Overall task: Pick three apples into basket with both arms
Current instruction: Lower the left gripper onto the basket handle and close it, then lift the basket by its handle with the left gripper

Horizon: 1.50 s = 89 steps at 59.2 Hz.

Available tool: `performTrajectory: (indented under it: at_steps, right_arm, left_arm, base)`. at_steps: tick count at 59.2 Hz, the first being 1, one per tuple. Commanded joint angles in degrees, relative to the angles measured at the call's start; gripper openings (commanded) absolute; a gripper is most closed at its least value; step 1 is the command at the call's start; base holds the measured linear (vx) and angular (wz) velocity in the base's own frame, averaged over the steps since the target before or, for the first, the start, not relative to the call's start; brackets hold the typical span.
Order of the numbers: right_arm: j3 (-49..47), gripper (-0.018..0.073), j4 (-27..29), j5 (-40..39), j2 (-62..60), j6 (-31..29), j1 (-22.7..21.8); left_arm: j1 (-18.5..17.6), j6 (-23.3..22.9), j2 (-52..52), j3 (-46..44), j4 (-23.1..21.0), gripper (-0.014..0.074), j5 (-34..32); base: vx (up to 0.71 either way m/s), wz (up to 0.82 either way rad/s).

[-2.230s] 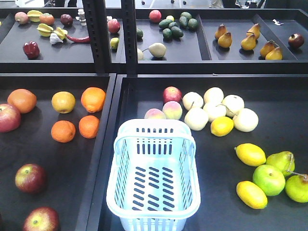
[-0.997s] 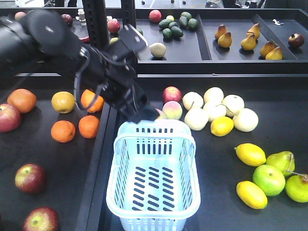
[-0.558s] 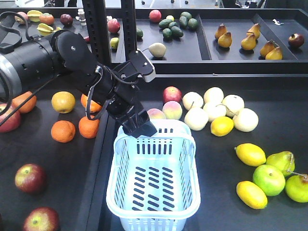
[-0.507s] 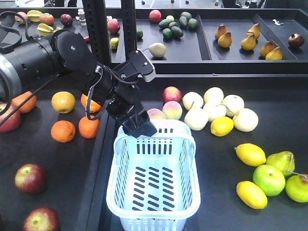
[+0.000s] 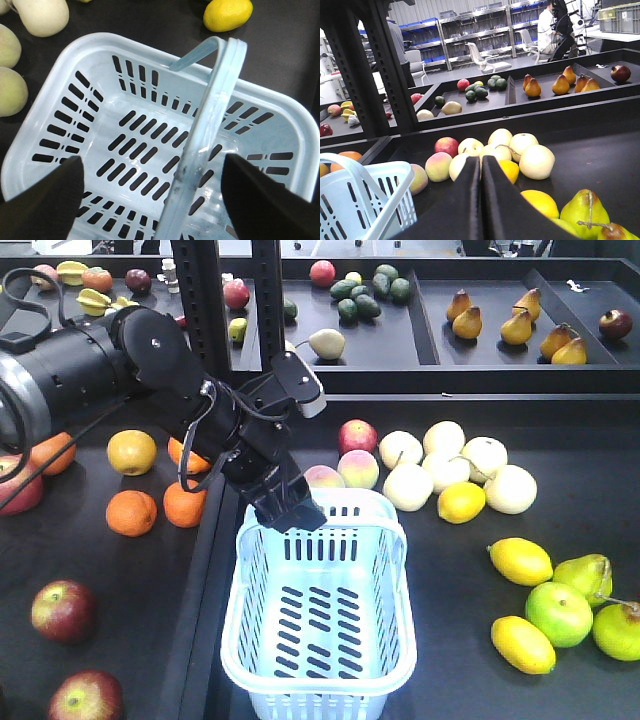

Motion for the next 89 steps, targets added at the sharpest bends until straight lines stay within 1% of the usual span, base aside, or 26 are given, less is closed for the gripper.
performTrajectory:
  at_steps: [1, 8, 14, 34, 39, 42, 49, 56, 61, 64, 73, 81, 84, 89]
  right_arm:
    - [0.8, -0.0009, -0.7, -4.1, -0.7, -0.2, -0.3]
    - [0.8, -0.0009, -0.7, -4.1, -0.7, -0.2, -0.3]
    - [0.8, -0.0009, -0.7, -4.1, -0.7, -0.2, -0.3]
    - [0.8, -0.0009, -0.7, -4.1, -0.7, -0.2, -0.3]
    - [0.8, -0.0009, -0.7, -4.1, -0.7, -0.2, -0.3]
    - [0.8, -0.0009, -0.7, -4.1, -0.7, -0.2, -0.3]
    - [0.8, -0.0009, -0.7, -4.1, -0.7, -0.2, -0.3]
    - [0.8, -0.0009, -0.7, -4.1, -0.7, -0.2, -0.3]
    - [0.8, -0.0009, -0.7, -4.1, -0.7, -0.2, -0.3]
    - [0.8, -0.0009, -0.7, -4.1, -0.7, -0.2, -0.3]
    - [0.8, -0.0009, -0.7, -4.1, -0.7, -0.2, -0.3]
    - [0.8, -0.0009, -0.7, -4.1, -0.7, -0.2, -0.3]
    - [0.8, -0.0009, -0.7, -4.1, -0.7, -0.2, -0.3]
    - [0.8, -0.0009, -0.7, -4.1, -0.7, -0.2, -0.3]
  left_arm:
    - [-0.4, 0.6, -2.1, -2.0, -2.7, 0.0535, -1.1]
    - [-0.4, 0.6, -1.1, -2.0, -2.8, 0.0535, -1.0]
    - [-0.4, 0.6, -0.1, -2.0, -4.3, 0.0535, -0.6]
    - [-0.4, 0.6, 2.3, -2.1, -3.9, 0.0533, -0.3]
    - [-0.4, 0.6, 2.7, -2.1, -4.1, 0.0513, -0.4]
    - [-0.4, 0.6, 2.7, -2.1, -4.1, 0.0486, -0.7]
    - [-0.4, 0.6, 2.5, -2.1, -4.1, 0.0367, -0.9]
    - [-0.4, 0.5, 2.3, -2.1, -4.2, 0.0198, -0.6]
    - [-0.4, 0.5, 1.9, -2.1, -4.2, 0.0053, -0.5]
    - [-0.4, 0.5, 1.4, -2.1, -4.1, -0.0008, -0.4]
    - [-0.4, -0.7, -1.5, -2.1, -4.2, -0.0008, 0.1]
    - [-0.4, -2.4, -5.2, -2.2, -4.2, -0.0007, 2.7]
    - [-0.4, -3.5, -6.8, -2.2, -4.2, -0.0007, 4.1]
    - [-0.4, -7.1, -9.8, -2.2, -4.1, -0.0007, 6.2]
  base:
    - [0.00, 0.00]
    - [0.00, 0.00]
    - [0.00, 0.00]
    - [0.00, 0.00]
    - [0.00, 0.00]
    - [0.00, 0.00]
    - [0.00, 0.00]
    - [0.00, 0.00]
    - [0.00, 0.00]
    - [0.00, 0.00]
    - [0.00, 0.00]
    - [0.00, 0.00]
    - [0.00, 0.00]
    - [0.00, 0.00]
